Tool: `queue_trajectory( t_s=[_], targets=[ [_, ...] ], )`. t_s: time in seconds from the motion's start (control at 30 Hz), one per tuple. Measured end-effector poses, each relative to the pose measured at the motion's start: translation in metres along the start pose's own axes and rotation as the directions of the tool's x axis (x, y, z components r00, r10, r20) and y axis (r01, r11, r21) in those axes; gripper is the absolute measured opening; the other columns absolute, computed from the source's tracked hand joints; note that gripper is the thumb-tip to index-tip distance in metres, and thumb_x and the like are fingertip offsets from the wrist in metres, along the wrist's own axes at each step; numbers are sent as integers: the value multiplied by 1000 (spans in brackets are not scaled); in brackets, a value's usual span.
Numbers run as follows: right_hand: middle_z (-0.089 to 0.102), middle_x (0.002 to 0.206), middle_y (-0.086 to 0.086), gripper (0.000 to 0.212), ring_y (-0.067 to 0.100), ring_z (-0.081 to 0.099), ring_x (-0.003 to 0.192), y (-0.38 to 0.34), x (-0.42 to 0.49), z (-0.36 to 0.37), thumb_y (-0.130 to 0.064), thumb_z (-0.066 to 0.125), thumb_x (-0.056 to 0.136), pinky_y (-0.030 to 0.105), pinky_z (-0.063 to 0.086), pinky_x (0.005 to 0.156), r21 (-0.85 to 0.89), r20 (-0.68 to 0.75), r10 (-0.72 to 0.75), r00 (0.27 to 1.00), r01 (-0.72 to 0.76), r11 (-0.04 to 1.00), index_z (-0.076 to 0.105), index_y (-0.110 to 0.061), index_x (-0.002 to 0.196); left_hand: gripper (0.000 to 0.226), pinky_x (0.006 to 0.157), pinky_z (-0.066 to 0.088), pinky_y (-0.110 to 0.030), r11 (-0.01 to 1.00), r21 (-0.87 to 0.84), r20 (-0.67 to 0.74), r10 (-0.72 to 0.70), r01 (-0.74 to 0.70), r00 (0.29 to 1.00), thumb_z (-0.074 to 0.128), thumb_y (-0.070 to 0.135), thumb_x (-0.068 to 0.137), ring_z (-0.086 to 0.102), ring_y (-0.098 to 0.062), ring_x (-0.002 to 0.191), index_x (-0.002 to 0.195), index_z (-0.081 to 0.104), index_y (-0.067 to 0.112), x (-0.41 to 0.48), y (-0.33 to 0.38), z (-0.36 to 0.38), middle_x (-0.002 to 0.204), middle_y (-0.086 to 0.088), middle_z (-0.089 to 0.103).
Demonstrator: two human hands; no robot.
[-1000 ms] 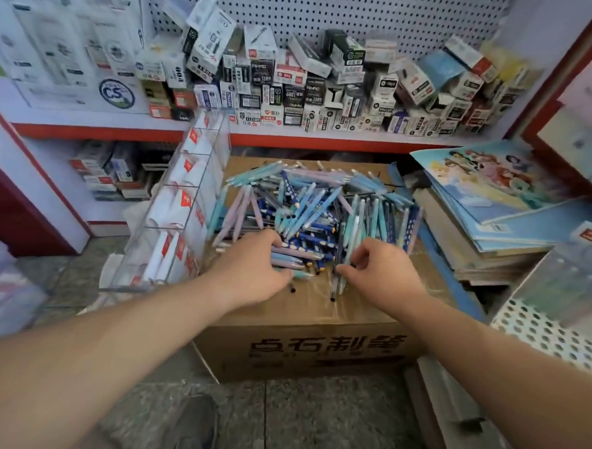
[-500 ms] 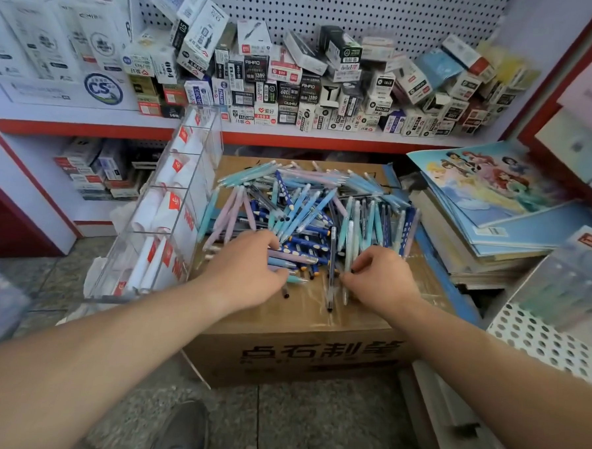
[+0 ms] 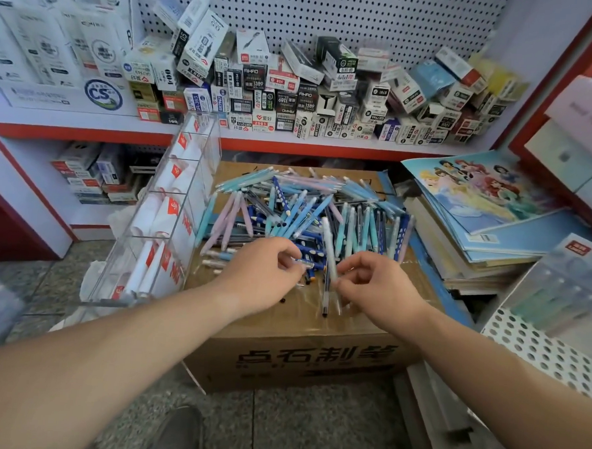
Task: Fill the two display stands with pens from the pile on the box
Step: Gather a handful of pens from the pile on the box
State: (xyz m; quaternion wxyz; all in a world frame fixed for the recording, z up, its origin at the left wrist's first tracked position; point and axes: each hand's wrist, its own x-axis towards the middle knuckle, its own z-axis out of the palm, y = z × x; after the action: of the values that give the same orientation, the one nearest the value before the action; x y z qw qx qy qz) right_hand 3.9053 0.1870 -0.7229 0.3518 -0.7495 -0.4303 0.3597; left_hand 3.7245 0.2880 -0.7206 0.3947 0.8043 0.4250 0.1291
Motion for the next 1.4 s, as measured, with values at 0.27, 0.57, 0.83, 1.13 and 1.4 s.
queue_trajectory(
  t_s=[0.27, 0.57, 0.83, 1.13, 1.4],
  targets=[
    [75, 76, 7, 15, 18, 69, 64, -13, -5, 13, -11, 78, 88, 33, 62, 64, 106, 170, -94, 981, 77, 991, 71, -8, 101, 12, 93, 60, -46, 793, -545, 210, -187, 273, 960, 64, 17, 100, 77, -20, 96, 106, 73, 11, 0, 3, -3, 99, -6, 80],
    [75, 82, 9, 10, 18, 73, 64, -10, 38, 4, -20, 68, 98, 42, 64, 63, 3, -130, 60, 990, -60, 998, 68, -11, 93, 17, 84, 63, -51, 646, -642, 231, -350, 412, 908, 46, -2, 101, 77, -33, 93, 111, 59, 2, 6, 1, 3, 108, -22, 74],
    [69, 78, 0, 16, 19, 68, 69, -13, 41, 50, -36, 66, 95, 41, 62, 64, -251, -128, -54, 990, 20, 968, 60, -23, 89, 20, 81, 64, -50, 688, -601, 165, -389, 405, 906, 50, 0, 97, 72, -27, 96, 106, 62, 13, 10, 8, 26, 106, -14, 72],
    [67, 81, 1, 31, 21, 68, 71, -3, 41, 39, -33, 86, 79, 45, 62, 68, -387, -86, -75, 993, 36, 922, 59, -19, 85, 26, 78, 65, -44, 662, -608, 213, -394, 437, 894, 46, -3, 101, 75, -26, 97, 116, 61, 12, 11, -2, 25, 108, -15, 74],
    [72, 82, 5, 25, 14, 67, 66, -12, 35, 27, -22, 87, 80, 30, 58, 61, -73, -54, 57, 997, -61, 995, 67, -14, 92, 12, 84, 63, -43, 697, -588, 213, -356, 411, 910, 59, 15, 102, 76, -21, 94, 111, 67, 16, 10, -2, 19, 107, -7, 76]
  ],
)
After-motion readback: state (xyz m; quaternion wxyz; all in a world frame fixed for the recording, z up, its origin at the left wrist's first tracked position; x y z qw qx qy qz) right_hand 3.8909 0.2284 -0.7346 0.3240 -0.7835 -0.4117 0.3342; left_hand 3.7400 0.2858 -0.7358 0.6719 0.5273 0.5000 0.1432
